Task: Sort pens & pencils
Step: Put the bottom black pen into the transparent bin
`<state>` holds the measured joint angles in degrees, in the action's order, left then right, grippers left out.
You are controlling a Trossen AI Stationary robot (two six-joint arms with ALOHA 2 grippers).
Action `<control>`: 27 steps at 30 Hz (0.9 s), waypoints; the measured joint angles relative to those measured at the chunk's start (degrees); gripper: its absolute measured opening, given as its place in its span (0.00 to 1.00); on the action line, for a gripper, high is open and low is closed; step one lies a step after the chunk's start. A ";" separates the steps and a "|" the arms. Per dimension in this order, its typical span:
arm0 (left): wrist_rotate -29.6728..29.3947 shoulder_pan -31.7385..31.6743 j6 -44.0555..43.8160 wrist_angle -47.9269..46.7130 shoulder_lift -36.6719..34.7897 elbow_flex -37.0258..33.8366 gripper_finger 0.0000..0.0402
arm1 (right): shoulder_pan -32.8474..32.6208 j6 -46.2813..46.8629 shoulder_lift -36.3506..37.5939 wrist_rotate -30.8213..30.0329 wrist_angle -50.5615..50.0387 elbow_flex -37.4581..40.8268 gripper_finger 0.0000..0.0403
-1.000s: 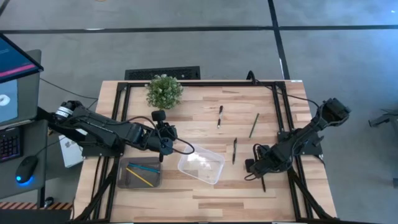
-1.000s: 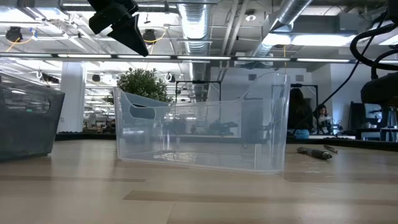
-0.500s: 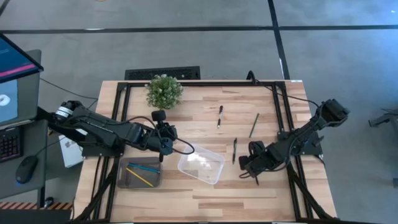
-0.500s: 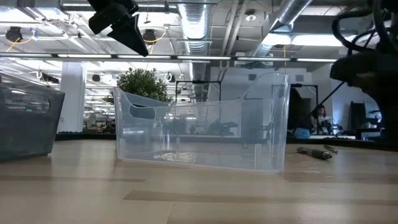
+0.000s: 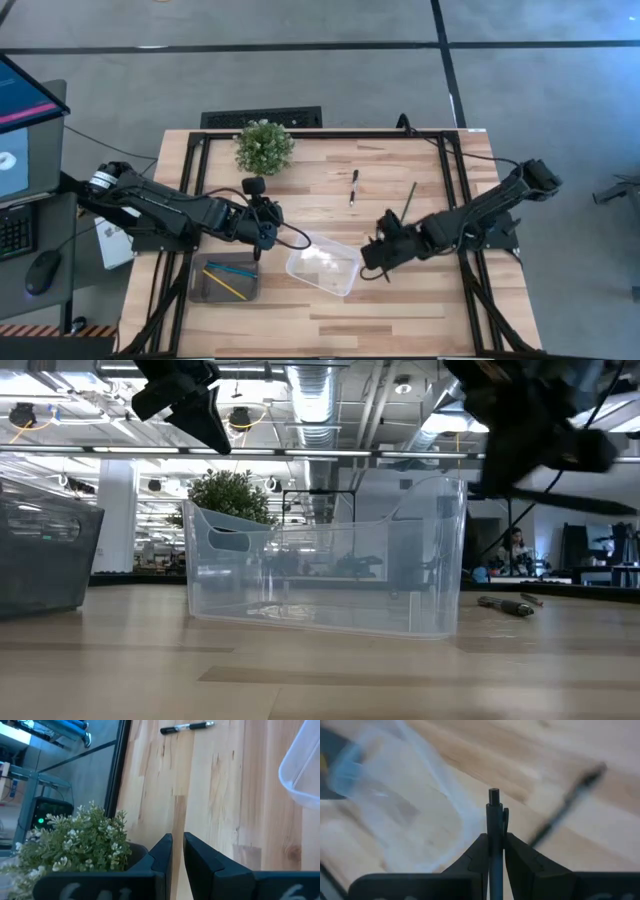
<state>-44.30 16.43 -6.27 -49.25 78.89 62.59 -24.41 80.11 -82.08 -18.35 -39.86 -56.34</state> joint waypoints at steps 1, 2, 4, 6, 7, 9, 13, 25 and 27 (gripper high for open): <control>0.01 -0.01 -0.41 -0.43 0.00 0.00 0.09 | 0.86 -2.64 0.00 -0.04 0.44 -0.98 0.18; 0.01 -0.01 -0.87 -1.05 0.00 0.01 0.09 | 1.79 -5.39 0.00 -0.05 1.27 -1.90 0.18; 0.01 -0.01 -1.89 -2.57 -0.02 0.02 0.09 | 3.74 -11.16 0.02 -0.05 4.53 -3.11 0.18; 0.01 -0.01 -3.10 -3.63 -0.02 0.02 0.09 | 5.82 -17.55 0.02 0.00 9.61 -3.56 0.18; 0.03 -0.01 -3.63 -4.13 -0.02 0.02 0.09 | 6.79 -21.09 0.02 0.09 12.71 -3.63 0.18; 0.03 -0.01 -4.60 -4.90 -0.02 0.02 0.09 | 8.50 -27.27 -0.19 0.38 18.15 -3.69 0.18; 0.03 -0.01 -6.15 -6.48 -0.02 0.02 0.09 | 11.42 -36.75 -1.44 3.62 23.84 -3.69 0.18; 0.33 -0.01 -8.31 -8.92 -0.04 0.04 0.09 | 14.39 -45.34 -12.43 16.47 30.31 -5.29 0.18; 0.36 -0.01 -8.35 -8.94 -0.04 0.04 0.09 | 14.26 -46.99 -14.85 18.62 30.64 -6.90 0.18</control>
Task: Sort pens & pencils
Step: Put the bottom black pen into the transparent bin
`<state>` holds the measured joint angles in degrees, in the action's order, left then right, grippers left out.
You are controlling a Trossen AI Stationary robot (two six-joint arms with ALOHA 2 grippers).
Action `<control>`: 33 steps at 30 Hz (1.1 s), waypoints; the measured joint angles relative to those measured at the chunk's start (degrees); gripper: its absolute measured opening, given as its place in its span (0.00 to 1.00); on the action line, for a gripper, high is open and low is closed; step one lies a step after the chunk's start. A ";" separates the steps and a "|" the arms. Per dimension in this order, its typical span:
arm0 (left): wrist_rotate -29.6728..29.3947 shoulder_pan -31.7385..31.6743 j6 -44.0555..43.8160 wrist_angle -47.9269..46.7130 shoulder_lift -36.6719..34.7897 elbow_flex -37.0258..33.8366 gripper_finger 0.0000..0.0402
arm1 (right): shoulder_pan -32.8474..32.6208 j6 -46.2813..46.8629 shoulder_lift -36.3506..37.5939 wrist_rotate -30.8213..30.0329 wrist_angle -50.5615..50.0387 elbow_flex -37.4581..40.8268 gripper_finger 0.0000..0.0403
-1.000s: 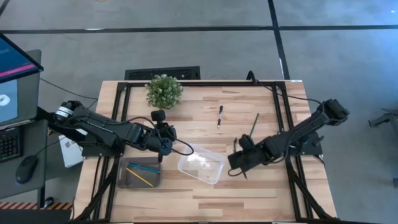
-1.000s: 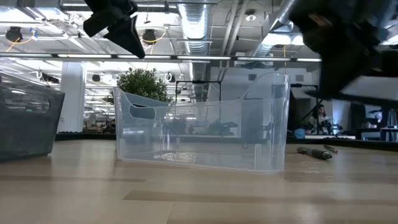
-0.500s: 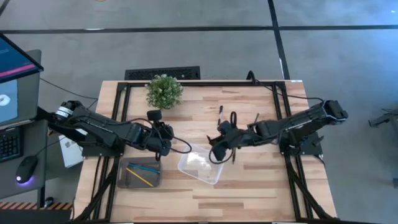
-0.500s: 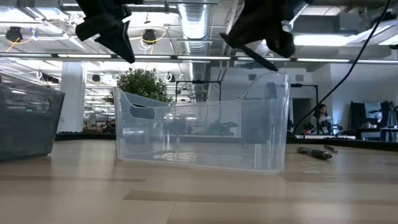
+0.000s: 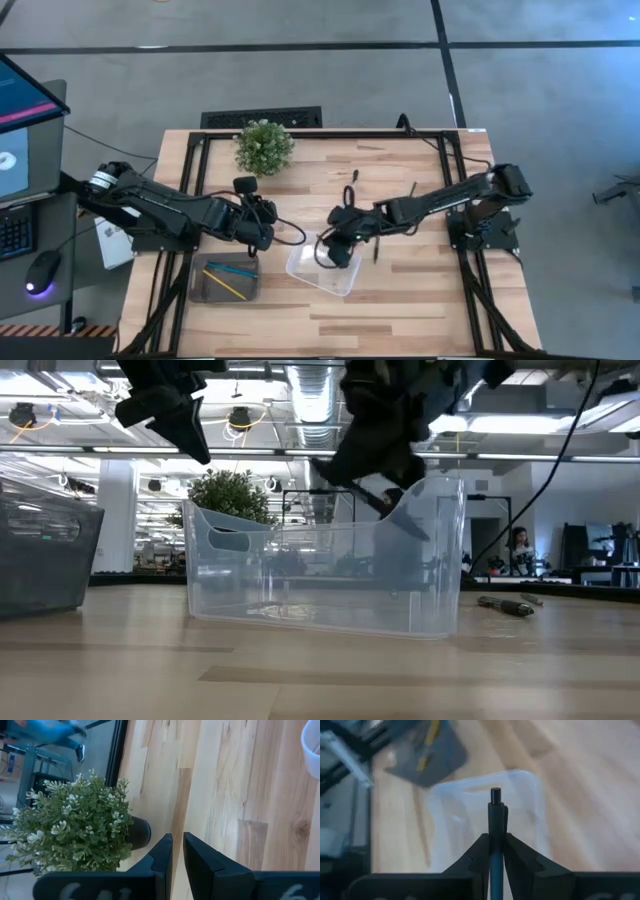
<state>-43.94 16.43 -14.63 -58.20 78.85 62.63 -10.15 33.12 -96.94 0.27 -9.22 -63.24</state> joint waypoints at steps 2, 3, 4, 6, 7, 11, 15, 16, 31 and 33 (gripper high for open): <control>0.00 0.00 -0.01 0.05 0.00 0.00 0.09 | 0.00 -0.66 -2.03 2.28 -0.39 -0.93 0.17; 0.00 0.00 -0.02 0.06 0.00 0.00 0.09 | -0.03 -0.68 -3.01 3.30 -1.06 -1.39 0.17; 0.00 0.00 -0.06 0.07 0.00 0.00 0.09 | -0.04 -0.70 -4.33 4.29 -0.83 -2.21 0.17; 0.02 0.00 -0.07 0.10 0.00 0.00 0.09 | 0.00 -0.78 -6.26 5.75 -1.27 -3.32 0.17; 0.02 0.00 -0.05 0.11 0.00 0.00 0.09 | 0.07 -0.79 -6.86 5.94 -2.50 -3.69 0.17; 0.04 0.00 -0.07 0.17 0.00 0.00 0.09 | 0.46 -0.64 -9.75 5.93 -4.63 -4.97 0.17; 0.04 0.00 -0.07 0.18 0.00 0.00 0.09 | 0.58 0.15 -10.89 5.93 -4.38 -5.28 0.17; 0.04 -0.02 -0.07 0.20 0.00 0.00 0.09 | 0.55 0.22 -11.10 5.93 -4.36 -5.29 0.17; 0.05 -0.02 -0.05 0.22 0.02 0.00 0.09 | 0.55 1.38 -11.16 5.97 -5.09 -5.27 0.21; 0.04 -0.02 -0.05 0.22 0.02 0.00 0.09 | 0.55 1.38 -11.16 5.97 -5.07 -5.27 0.25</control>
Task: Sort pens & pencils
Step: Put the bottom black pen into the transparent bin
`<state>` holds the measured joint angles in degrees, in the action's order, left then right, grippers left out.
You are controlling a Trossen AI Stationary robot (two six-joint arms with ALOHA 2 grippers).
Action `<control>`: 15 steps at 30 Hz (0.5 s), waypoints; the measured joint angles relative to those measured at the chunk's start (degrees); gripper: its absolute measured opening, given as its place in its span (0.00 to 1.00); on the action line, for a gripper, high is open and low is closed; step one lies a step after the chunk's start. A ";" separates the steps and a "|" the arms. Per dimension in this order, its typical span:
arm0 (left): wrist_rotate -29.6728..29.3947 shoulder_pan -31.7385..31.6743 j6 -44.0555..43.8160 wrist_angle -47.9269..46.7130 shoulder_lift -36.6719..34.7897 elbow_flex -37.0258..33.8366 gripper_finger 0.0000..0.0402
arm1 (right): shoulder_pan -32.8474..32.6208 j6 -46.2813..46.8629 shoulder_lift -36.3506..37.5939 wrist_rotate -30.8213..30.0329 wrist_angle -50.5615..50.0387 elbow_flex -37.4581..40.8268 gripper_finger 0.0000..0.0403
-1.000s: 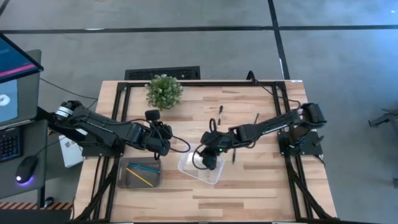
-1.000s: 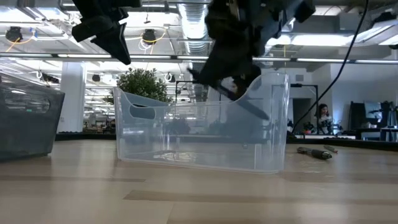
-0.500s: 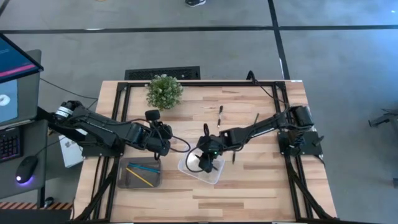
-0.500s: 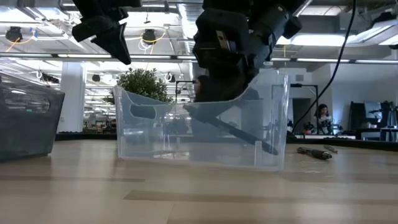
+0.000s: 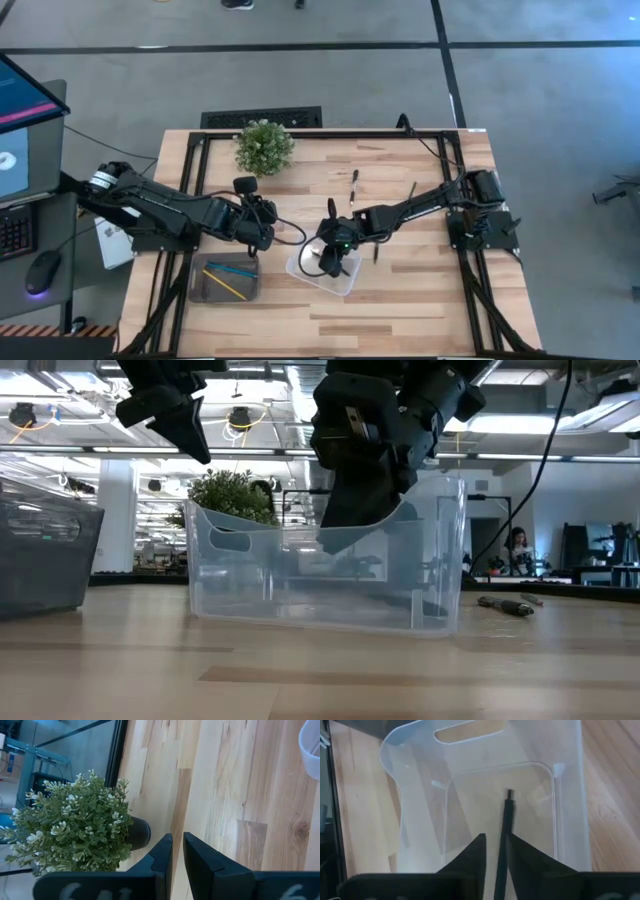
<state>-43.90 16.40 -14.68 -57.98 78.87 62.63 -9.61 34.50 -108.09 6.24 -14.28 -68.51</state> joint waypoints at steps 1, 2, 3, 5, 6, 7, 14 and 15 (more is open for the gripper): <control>0.01 0.00 0.00 0.00 0.00 0.00 0.09 | 0.00 0.00 0.00 0.00 0.02 0.00 0.27; 0.00 0.00 0.00 0.00 0.00 0.00 0.09 | 0.00 0.00 0.00 0.00 0.07 0.00 0.29; 0.00 0.00 0.02 0.00 0.00 0.00 0.09 | 0.00 0.02 0.02 0.00 0.11 0.00 0.31; 0.00 0.00 0.02 0.00 0.00 0.00 0.09 | 0.00 0.04 0.04 0.00 0.10 -0.04 0.35; 0.00 0.00 0.02 0.00 0.00 0.00 0.09 | 0.00 0.08 0.05 0.00 -0.26 -0.26 0.37; 0.00 0.00 0.02 0.00 0.00 0.00 0.09 | 0.00 0.31 0.06 0.00 -0.65 -0.61 0.39; 0.00 0.00 0.02 -0.07 0.00 -0.02 0.09 | -0.02 2.98 3.86 -2.10 -4.67 -4.59 0.45; 0.00 0.04 0.04 -0.07 0.00 0.00 0.09 | -0.11 3.61 4.74 -2.66 -5.89 -5.11 0.45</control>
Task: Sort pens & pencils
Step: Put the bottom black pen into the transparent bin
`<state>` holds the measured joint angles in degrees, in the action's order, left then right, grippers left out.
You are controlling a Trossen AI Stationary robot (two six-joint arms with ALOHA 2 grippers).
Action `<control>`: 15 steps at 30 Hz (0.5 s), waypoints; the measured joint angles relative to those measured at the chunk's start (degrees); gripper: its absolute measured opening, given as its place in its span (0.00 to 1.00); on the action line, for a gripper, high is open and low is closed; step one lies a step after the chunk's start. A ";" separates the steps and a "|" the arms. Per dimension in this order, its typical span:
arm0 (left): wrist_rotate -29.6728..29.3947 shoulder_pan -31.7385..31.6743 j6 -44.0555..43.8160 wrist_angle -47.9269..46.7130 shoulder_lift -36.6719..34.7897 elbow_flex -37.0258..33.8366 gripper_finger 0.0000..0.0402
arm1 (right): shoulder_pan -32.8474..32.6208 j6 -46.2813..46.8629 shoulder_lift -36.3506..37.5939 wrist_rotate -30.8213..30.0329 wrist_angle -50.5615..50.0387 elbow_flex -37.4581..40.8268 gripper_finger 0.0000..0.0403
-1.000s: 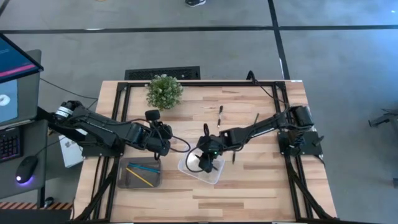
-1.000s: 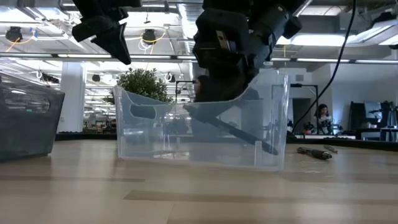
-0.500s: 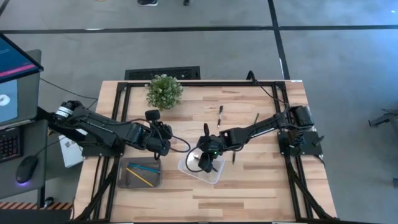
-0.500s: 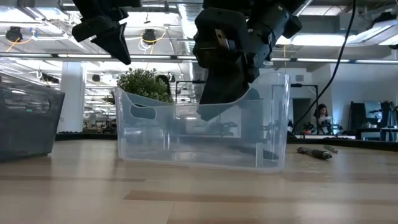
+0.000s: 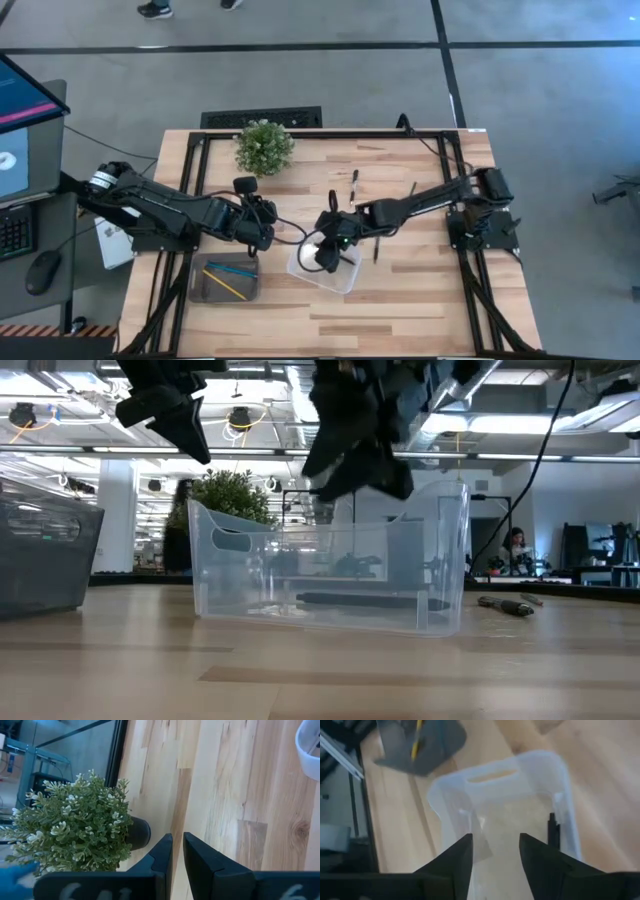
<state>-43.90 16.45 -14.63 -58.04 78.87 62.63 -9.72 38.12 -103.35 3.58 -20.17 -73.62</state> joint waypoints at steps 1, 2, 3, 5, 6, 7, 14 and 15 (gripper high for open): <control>0.00 -0.02 0.00 -0.06 0.00 0.00 0.09 | -0.11 0.74 0.99 -0.81 -1.14 -0.50 0.46; 0.00 -0.02 0.00 -0.10 0.00 -0.02 0.09 | -0.33 1.48 2.12 -1.73 -2.32 -0.82 0.46; 0.00 -0.02 0.00 -0.11 0.00 -0.02 0.09 | -0.60 2.49 3.41 -2.83 -4.03 -1.06 0.46; 0.00 -0.02 0.00 -0.12 0.00 -0.02 0.09 | -1.25 5.14 5.98 -6.43 -7.68 -1.59 0.46; 0.00 -0.02 0.00 -0.11 0.00 -0.02 0.09 | -1.65 6.95 7.22 -8.49 -10.29 -1.85 0.46; 0.00 -0.02 0.00 -0.13 0.00 -0.02 0.09 | -2.07 9.20 8.55 -10.52 -13.47 -1.87 0.45; 0.00 -0.02 3.03 -0.13 0.00 -0.02 0.09 | -3.06 30.51 12.71 -17.50 -33.60 -1.89 0.45; 0.00 -0.02 3.47 -0.13 0.00 -0.02 0.09 | -3.12 33.14 12.27 -17.39 -36.50 -1.89 0.45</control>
<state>-43.90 16.43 -11.16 -58.17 78.87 62.61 -12.84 71.25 -91.08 -13.81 -56.67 -75.50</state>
